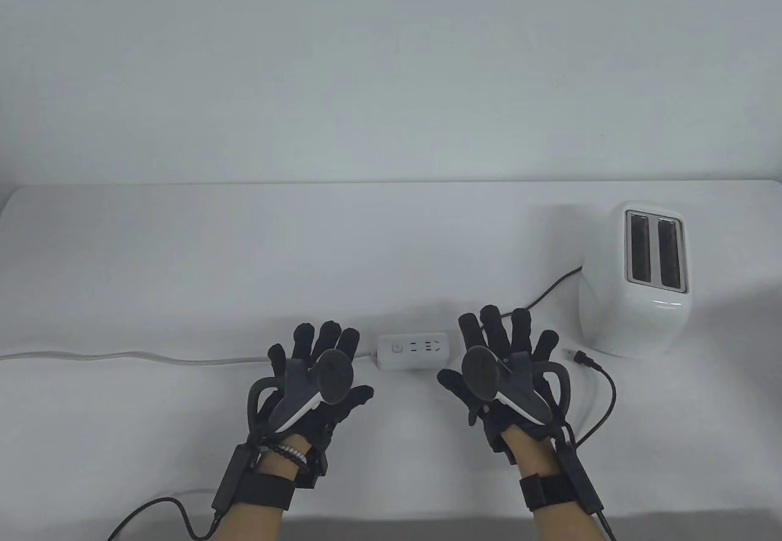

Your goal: Unplug the toaster

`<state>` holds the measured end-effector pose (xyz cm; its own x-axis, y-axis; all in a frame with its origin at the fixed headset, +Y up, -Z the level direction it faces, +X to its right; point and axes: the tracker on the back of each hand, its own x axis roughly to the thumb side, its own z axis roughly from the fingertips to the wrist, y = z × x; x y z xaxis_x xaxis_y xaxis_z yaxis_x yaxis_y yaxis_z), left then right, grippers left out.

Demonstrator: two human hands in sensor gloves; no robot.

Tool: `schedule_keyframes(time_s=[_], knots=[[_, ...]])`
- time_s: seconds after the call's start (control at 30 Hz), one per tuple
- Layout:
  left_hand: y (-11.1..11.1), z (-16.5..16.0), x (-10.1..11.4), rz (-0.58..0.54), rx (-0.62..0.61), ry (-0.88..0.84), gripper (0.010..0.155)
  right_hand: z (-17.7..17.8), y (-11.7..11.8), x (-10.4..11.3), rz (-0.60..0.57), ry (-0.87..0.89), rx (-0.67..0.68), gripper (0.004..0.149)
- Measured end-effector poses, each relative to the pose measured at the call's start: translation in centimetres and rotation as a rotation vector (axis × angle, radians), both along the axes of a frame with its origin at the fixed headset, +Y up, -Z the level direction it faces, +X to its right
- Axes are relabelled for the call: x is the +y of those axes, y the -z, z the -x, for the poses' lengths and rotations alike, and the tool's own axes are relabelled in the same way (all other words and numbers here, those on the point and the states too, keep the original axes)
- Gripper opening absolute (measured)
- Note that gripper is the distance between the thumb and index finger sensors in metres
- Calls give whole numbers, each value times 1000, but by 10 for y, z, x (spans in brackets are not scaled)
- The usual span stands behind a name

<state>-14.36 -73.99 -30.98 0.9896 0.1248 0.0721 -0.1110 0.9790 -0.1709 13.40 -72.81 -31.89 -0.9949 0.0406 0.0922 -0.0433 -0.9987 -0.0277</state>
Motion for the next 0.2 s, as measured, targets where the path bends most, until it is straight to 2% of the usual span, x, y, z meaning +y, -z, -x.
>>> schedule_keyframes(time_s=[0.2], knots=[[3,-4,-6,29,-2,8,95,-5,-2,3,-26,1,-13,96]])
